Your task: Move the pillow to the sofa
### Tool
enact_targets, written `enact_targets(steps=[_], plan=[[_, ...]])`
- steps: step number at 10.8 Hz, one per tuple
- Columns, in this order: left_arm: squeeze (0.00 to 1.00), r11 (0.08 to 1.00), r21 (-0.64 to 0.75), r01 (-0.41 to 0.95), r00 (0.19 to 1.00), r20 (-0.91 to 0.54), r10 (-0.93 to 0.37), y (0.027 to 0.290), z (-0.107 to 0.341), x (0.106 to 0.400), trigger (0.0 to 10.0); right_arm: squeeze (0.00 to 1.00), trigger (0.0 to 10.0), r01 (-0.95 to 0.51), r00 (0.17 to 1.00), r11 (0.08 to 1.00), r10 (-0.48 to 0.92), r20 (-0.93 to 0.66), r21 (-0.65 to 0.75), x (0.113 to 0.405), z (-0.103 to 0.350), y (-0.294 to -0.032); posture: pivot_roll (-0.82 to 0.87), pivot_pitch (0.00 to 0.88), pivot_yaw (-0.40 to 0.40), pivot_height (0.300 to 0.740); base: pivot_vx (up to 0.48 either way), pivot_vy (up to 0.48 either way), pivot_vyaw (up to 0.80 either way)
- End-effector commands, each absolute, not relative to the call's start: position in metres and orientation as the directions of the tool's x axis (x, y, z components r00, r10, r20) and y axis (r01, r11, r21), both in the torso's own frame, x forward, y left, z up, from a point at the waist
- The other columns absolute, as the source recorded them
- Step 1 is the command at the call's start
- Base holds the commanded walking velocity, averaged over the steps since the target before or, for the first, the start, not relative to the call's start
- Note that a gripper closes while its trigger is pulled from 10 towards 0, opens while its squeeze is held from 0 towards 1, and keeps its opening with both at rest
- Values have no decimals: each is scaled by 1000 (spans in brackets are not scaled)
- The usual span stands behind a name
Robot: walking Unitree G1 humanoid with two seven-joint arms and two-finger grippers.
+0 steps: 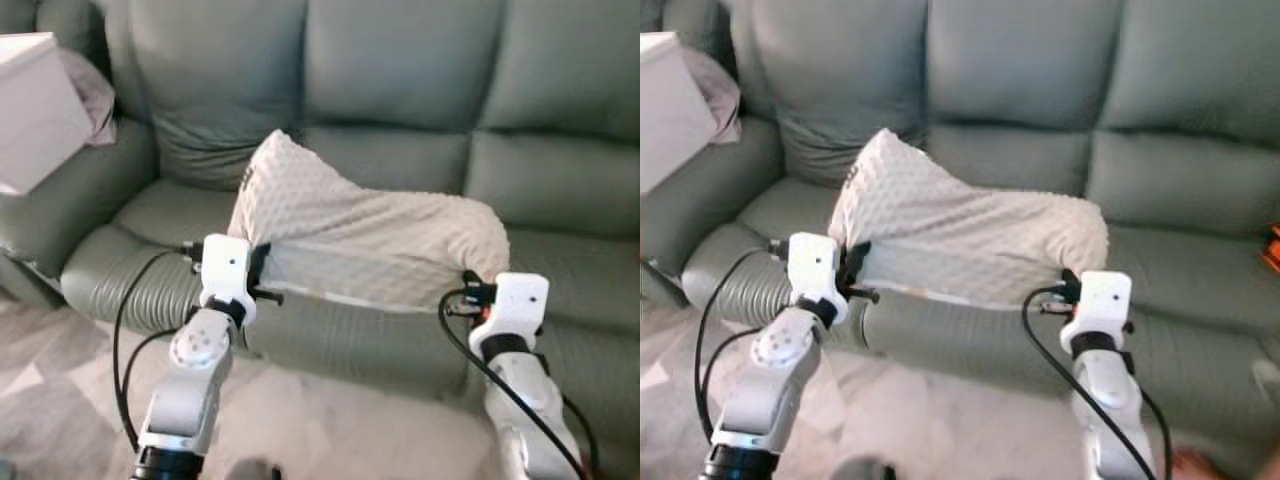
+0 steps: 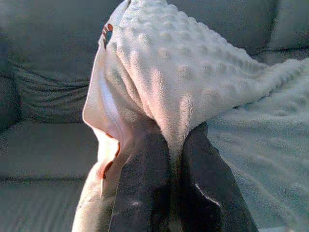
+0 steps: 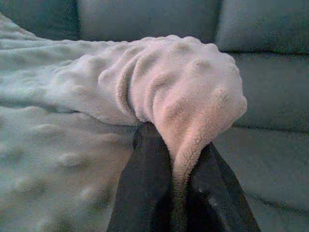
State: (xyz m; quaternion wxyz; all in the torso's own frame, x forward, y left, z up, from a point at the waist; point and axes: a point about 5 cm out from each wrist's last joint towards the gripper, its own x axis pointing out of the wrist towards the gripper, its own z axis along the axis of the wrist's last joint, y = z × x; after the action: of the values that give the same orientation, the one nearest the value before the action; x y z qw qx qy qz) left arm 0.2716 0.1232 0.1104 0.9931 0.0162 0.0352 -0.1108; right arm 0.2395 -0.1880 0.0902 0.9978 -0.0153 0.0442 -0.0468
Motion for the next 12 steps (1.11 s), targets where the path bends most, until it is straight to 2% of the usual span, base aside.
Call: enact_targets(steps=[1, 4, 7, 12], plan=[[0, 982, 41, 182, 982, -56, -180, 135, 115, 273, 10000, 0, 10000, 88, 994, 996, -90, -60, -26, 242, 97, -183, -54, 29, 34, 740, 356, 0, -538], [0, 980, 38, 196, 979, -69, -193, 132, 114, 275, 10000, 0, 10000, 82, 995, 996, -83, -56, -26, 245, 99, -182, -54, 34, 31, 740, 319, 0, 0], [0, 977, 31, 213, 974, -89, -209, 128, 112, 274, 10000, 0, 10000, 75, 995, 997, -76, -59, -25, 248, 98, -180, -48, 35, 26, 740, 0, 0, 0], [0, 969, 44, 245, 963, -122, -238, 129, 111, 283, 10000, 0, 10000, 76, 995, 997, -77, -70, -17, 251, 98, -178, -48, 45, 26, 740, 0, 0, -693]])
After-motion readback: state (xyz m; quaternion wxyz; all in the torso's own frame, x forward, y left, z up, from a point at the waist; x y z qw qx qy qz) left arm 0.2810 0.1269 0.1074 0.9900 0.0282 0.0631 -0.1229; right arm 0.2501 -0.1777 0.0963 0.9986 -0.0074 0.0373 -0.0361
